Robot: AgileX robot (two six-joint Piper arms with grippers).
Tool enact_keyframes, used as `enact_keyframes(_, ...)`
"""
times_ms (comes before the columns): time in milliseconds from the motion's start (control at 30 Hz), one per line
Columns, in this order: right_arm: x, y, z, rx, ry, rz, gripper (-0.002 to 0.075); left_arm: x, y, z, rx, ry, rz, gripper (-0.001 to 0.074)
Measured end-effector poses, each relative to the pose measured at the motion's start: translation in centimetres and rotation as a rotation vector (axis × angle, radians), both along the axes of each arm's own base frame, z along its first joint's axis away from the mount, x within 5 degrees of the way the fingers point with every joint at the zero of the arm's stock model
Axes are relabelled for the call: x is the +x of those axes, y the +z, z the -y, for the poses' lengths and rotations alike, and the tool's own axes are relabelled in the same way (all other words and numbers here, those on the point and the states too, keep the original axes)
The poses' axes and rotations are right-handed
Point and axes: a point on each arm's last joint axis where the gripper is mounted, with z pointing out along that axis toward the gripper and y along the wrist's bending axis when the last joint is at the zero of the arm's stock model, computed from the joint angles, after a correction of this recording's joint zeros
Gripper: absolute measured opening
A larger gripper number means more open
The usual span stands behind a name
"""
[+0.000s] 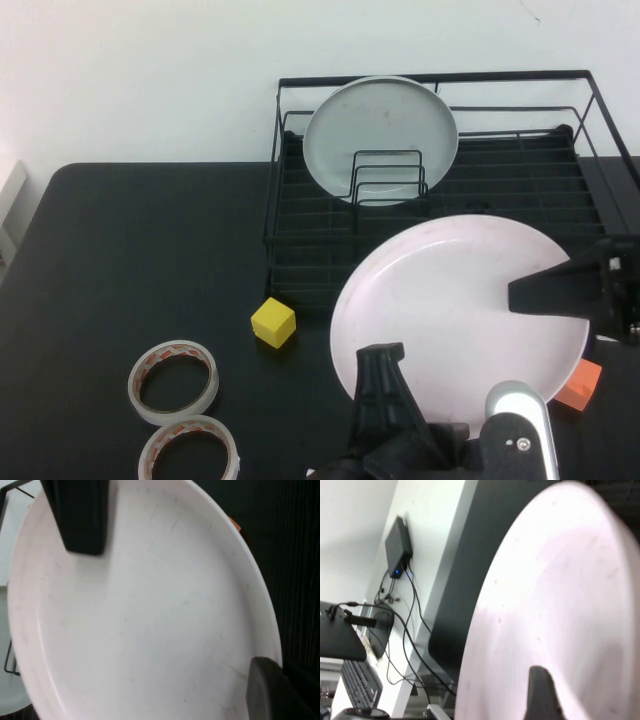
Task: Place plate on rack
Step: Hand over the plate, then place the plate on the rack
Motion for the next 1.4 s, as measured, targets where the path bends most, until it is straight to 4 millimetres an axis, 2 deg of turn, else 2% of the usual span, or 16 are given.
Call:
enact_keyframes(67,0.2,-0.3,-0.2,-0.005,0.004,-0.005,0.0391,0.0,0.0,0.0,0.0,0.0,0.0,0.0004)
enact_keyframes(133,0.3,-0.5,-0.3,-0.009,0.002,-0.012,0.0337,0.0,0.0,0.0,0.0,0.0,0.0,0.0004)
enact_keyframes(300,0.5,-0.4,-0.3,-0.004,-0.014,0.006,0.0114,0.0,0.0,0.0,-0.024,0.022,-0.023,0.0022)
enact_keyframes(433,0.6,-0.4,-0.3,-0.008,-0.01,0.032,0.0115,0.0,0.0,0.0,-0.077,0.071,-0.075,0.012)
enact_keyframes(600,0.7,-0.3,-0.3,-0.022,0.013,0.077,0.0115,-0.1,0.2,-0.1,-0.186,0.172,-0.177,0.0329)
enact_keyframes(700,0.8,-0.2,-0.3,-0.036,0.033,0.119,0.0115,-1.0,1.3,-0.8,-0.3,0.237,-0.251,0.0357)
enact_keyframes(767,1.1,0.4,-0.3,-0.049,0.048,0.168,0.0115,-1.8,2.6,-1.6,-0.372,0.239,-0.286,0.0331)
enact_keyframes(867,1.9,2.0,-0.3,-0.073,0.071,0.266,0.0115,-3.2,4.7,-3.1,-0.475,0.209,-0.323,0.0222)
enact_keyframes(967,3.0,4.5,-0.3,-0.116,0.117,0.418,0.0115,-3.9,6.8,-5.3,-0.585,0.187,-0.364,0.0084)
enact_keyframes(1067,3.7,7.1,-0.2,-0.181,0.172,0.576,0.0115,-4.2,7.9,-7.9,-0.698,0.198,-0.424,0.0025)
enact_keyframes(1200,4.4,10.4,-0.1,-0.254,0.21,0.756,0.0115,-4.3,7.6,-11.5,-0.819,0.243,-0.499,0.0005)
enact_keyframes(1300,4.7,12.6,-0.1,-0.29,0.227,0.879,0.0115,-4.2,6.0,-13.7,-0.893,0.308,-0.563,0.0003)
enact_keyframes(1400,4.7,14.0,-0.1,-0.316,0.243,0.965,0.0115,-4.0,4.0,-15.3,-0.96,0.365,-0.615,0.0001)
